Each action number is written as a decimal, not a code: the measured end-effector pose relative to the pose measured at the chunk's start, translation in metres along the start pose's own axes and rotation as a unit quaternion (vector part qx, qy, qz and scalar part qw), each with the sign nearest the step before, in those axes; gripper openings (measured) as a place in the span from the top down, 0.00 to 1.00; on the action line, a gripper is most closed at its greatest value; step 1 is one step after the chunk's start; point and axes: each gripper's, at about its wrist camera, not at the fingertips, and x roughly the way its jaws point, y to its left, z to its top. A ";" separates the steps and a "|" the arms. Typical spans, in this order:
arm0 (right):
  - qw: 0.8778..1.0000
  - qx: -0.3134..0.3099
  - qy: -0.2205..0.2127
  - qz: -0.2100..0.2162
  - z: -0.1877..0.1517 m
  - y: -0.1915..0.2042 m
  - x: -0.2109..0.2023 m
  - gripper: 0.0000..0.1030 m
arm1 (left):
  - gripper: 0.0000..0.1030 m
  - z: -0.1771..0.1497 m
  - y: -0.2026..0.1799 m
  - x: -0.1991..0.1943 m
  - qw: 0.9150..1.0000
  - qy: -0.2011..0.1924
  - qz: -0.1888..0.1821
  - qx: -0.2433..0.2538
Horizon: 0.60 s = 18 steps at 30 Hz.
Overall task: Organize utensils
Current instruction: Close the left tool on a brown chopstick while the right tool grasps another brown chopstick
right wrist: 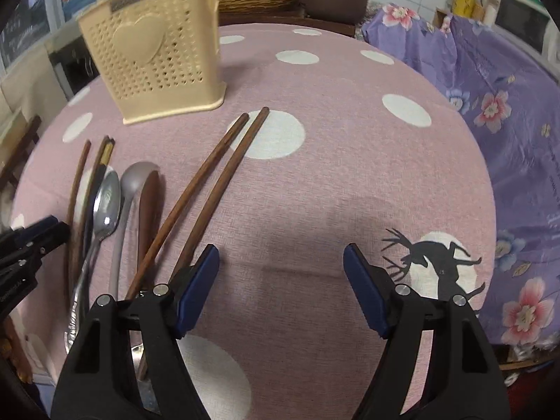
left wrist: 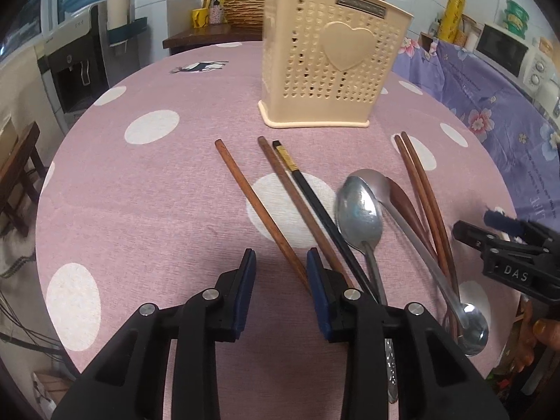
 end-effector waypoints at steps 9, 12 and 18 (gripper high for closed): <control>1.000 -0.025 -0.007 0.016 0.007 0.026 0.002 0.29 | 0.69 0.007 0.007 0.004 1.000 -0.001 0.009 -0.017; 1.000 -0.023 0.003 0.014 0.007 0.029 0.009 0.30 | 0.69 0.011 0.011 0.006 1.000 -0.001 0.007 -0.024; 0.999 -0.041 0.001 0.015 0.009 0.035 0.012 0.40 | 0.69 0.015 0.011 0.009 1.000 -0.005 0.009 -0.021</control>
